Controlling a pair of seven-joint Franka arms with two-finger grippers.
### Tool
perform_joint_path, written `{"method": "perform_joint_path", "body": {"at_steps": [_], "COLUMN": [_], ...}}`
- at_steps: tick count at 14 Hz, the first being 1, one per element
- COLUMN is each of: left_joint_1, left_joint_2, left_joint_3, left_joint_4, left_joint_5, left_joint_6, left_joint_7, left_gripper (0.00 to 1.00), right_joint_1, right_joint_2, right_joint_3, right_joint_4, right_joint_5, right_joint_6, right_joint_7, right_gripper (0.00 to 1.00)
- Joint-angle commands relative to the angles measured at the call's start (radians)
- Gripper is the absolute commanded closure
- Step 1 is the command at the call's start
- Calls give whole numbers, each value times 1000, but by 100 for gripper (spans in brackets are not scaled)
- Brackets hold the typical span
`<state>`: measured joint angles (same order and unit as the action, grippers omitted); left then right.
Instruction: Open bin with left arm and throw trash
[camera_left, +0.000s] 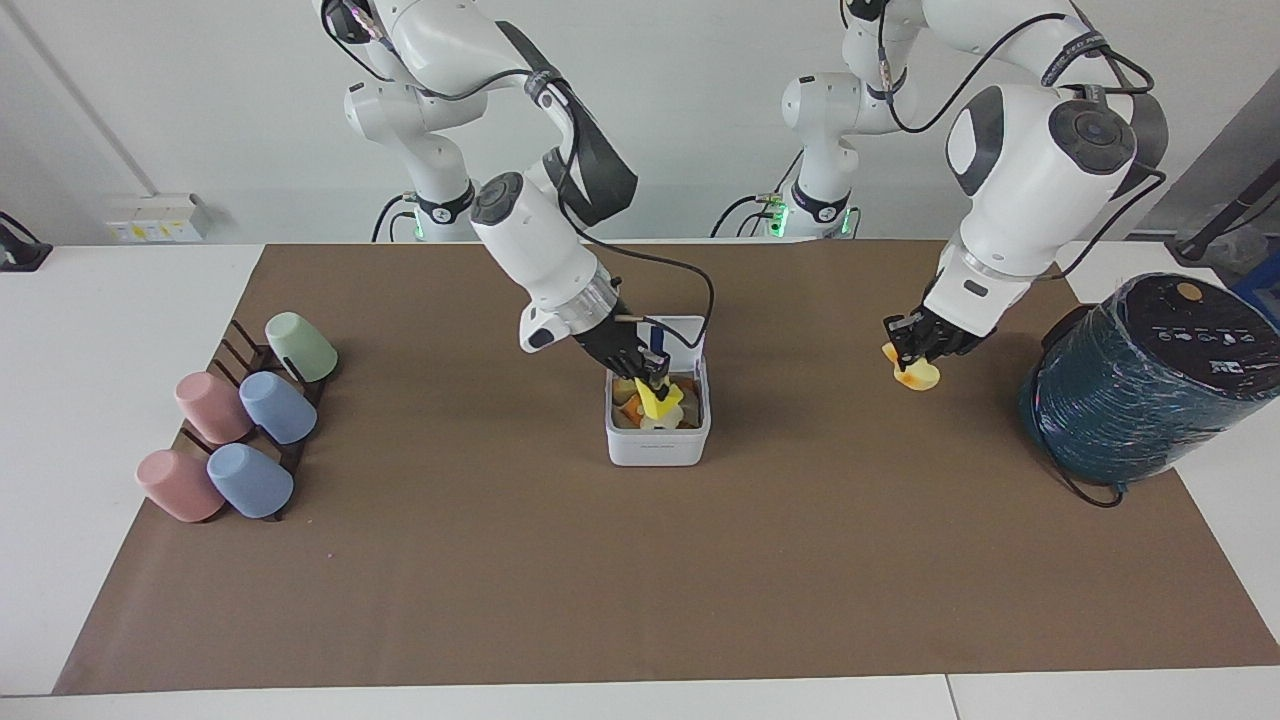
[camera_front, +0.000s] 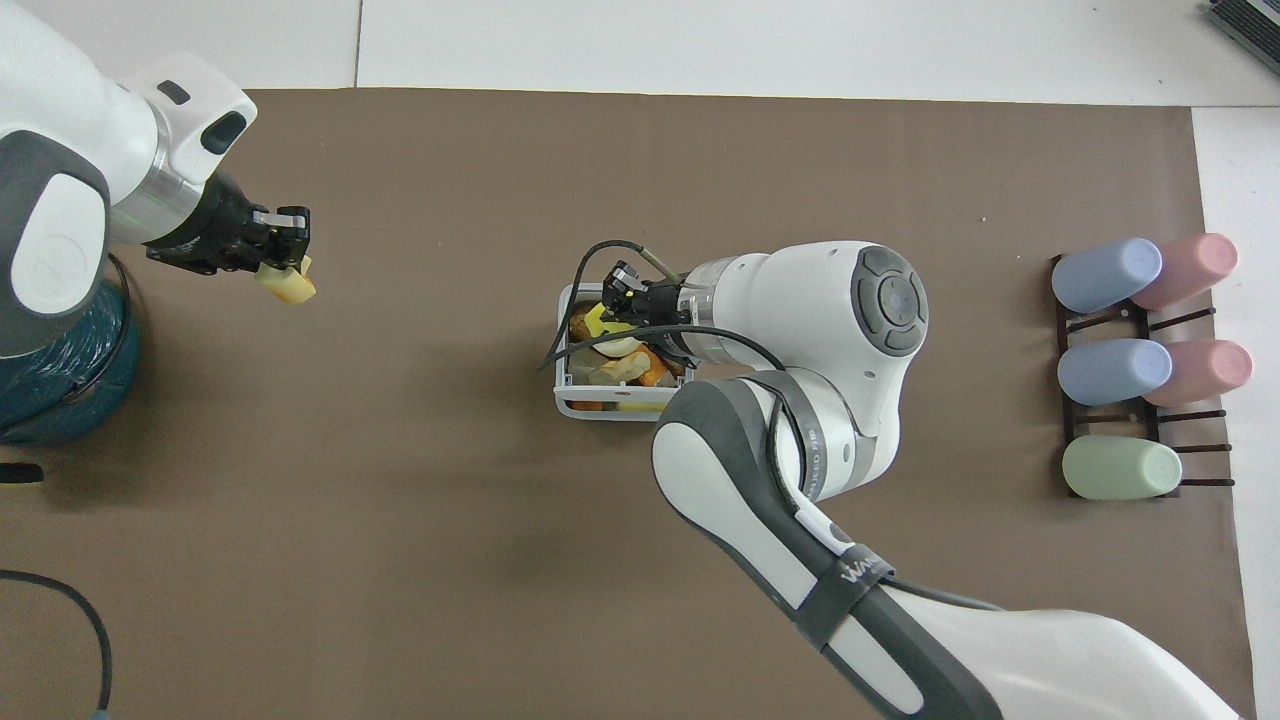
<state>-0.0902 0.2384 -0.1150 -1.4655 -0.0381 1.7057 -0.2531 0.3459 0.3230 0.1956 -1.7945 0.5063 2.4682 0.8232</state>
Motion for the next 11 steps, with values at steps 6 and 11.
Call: {"method": "perform_joint_path", "body": {"at_steps": [6, 11], "left_joint_1": [-127, -230], "left_joint_2": [-93, -90], "left_joint_3": [0, 0], "left_joint_4": [-255, -378], "left_joint_5": [-73, -109], "left_joint_6": [349, 647], "left_joint_7": [-262, -457], "left_gripper": [100, 100], "right_joint_1": [-2, -126], "right_joint_2": [-53, -186], "right_joint_3": [-5, -8], "right_joint_4": [-16, -11], "right_joint_5": [6, -190], "right_joint_6": [-11, -170], "right_joint_7": [-7, -10], "right_gripper": [0, 0]}}
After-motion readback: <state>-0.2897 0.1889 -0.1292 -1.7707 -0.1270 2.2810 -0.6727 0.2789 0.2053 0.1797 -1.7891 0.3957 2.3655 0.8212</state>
